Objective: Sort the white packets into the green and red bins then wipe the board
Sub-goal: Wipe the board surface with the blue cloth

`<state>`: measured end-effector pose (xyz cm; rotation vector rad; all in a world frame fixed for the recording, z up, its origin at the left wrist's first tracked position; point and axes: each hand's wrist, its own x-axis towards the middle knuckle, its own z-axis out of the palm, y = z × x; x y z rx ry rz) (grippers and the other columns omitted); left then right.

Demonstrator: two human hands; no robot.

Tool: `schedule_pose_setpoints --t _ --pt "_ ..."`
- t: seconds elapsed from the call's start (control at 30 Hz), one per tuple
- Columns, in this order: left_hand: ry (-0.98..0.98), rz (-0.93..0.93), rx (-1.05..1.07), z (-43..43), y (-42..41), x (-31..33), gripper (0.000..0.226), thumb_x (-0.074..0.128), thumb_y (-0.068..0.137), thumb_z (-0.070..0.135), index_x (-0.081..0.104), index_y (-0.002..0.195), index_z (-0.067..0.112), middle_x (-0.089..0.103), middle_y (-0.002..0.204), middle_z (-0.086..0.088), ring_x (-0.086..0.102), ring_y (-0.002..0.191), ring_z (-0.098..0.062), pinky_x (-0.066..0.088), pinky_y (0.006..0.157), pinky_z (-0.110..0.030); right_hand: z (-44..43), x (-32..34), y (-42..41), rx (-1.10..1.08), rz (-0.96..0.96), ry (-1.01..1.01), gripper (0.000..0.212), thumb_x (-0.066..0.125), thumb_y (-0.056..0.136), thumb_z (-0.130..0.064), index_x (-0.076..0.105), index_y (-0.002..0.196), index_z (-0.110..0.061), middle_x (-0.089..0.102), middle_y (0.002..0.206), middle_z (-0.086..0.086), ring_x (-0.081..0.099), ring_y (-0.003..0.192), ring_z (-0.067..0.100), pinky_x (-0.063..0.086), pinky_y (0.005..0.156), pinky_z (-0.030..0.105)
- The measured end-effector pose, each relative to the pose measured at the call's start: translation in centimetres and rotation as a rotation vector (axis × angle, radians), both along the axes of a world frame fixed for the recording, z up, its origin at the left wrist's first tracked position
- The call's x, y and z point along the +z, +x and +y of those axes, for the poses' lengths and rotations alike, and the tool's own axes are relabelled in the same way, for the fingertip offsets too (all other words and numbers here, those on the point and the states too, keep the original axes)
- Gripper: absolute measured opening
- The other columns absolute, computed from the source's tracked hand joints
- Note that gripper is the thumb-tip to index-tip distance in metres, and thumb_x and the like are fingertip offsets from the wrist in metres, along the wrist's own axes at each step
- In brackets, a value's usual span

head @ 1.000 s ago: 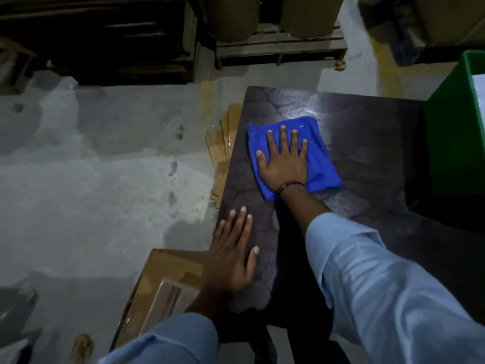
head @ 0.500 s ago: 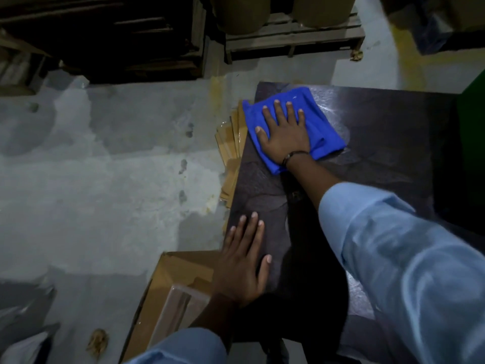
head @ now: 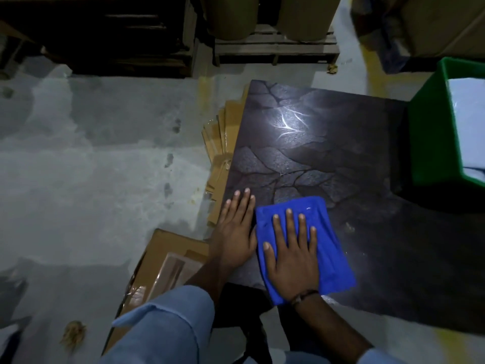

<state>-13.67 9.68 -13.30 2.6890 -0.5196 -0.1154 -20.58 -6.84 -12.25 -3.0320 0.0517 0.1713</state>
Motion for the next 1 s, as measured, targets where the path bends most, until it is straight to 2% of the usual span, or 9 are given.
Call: schedule_pose_setpoints --t 0.27,0.43,0.57,0.8,0.9,1.0 --pt "0.008 0.026 -0.028 1.3 -1.4 0.0 0.066 0.043 0.104 0.034 0.021 0.162 0.011 0.011 0.171 -0.006 0.005 0.159 -0.025 0.018 0.125 -0.049 0.7 -0.4 3.8 -0.019 -0.024 0.005 0.069 0.026 0.102 -0.055 0.010 0.161 -0.023 0.001 0.168 0.009 -0.003 0.154 0.035 0.010 0.120 0.060" --pt "0.035 0.012 -0.020 1.3 -1.5 0.0 0.068 0.046 0.103 0.037 0.023 0.162 0.012 0.011 0.171 -0.006 0.005 0.159 -0.025 0.022 0.124 -0.049 0.6 -1.5 12.3 -0.038 -0.071 0.034 0.067 0.025 0.102 -0.056 0.019 0.160 -0.024 0.010 0.168 0.010 0.003 0.154 0.036 0.006 0.121 0.059" --pt "-0.016 -0.002 -0.007 1.4 -1.6 -0.3 0.068 0.051 0.102 0.036 0.026 0.161 0.012 0.014 0.171 -0.005 0.009 0.159 -0.026 0.027 0.122 -0.052 0.2 -2.0 21.2 -0.060 -0.070 0.040 0.067 0.023 0.100 -0.059 0.024 0.158 -0.025 0.014 0.167 0.010 0.006 0.154 0.037 0.005 0.121 0.059" --pt "-0.015 -0.024 0.010 1.5 -1.1 -0.8 0.068 0.052 0.101 0.038 0.027 0.161 0.015 0.015 0.171 -0.001 0.013 0.158 -0.025 0.028 0.123 -0.048 0.2 -2.0 36.0 -0.048 -0.020 0.087 0.069 0.018 0.098 -0.062 0.016 0.160 -0.029 0.007 0.168 0.008 0.000 0.154 0.036 -0.003 0.122 0.058" --pt "-0.007 -0.033 0.002 1.6 -1.0 -1.3 0.069 0.052 0.101 0.038 0.026 0.161 0.015 0.014 0.171 -0.002 0.012 0.158 -0.025 0.027 0.124 -0.047 0.7 -2.3 39.6 -0.056 -0.007 0.091 0.071 0.016 0.097 -0.062 0.014 0.160 -0.029 0.005 0.168 0.008 -0.001 0.154 0.037 -0.004 0.121 0.059" --pt "-0.011 -0.030 0.007 1.8 -1.0 -1.4 0.069 0.051 0.102 0.038 0.025 0.161 0.015 0.013 0.171 -0.001 0.010 0.159 -0.023 0.026 0.124 -0.048 1.2 -2.6 39.4 -0.024 -0.014 0.073 0.071 0.015 0.098 -0.062 0.013 0.160 -0.028 0.005 0.168 0.008 -0.001 0.154 0.037 -0.004 0.122 0.059"
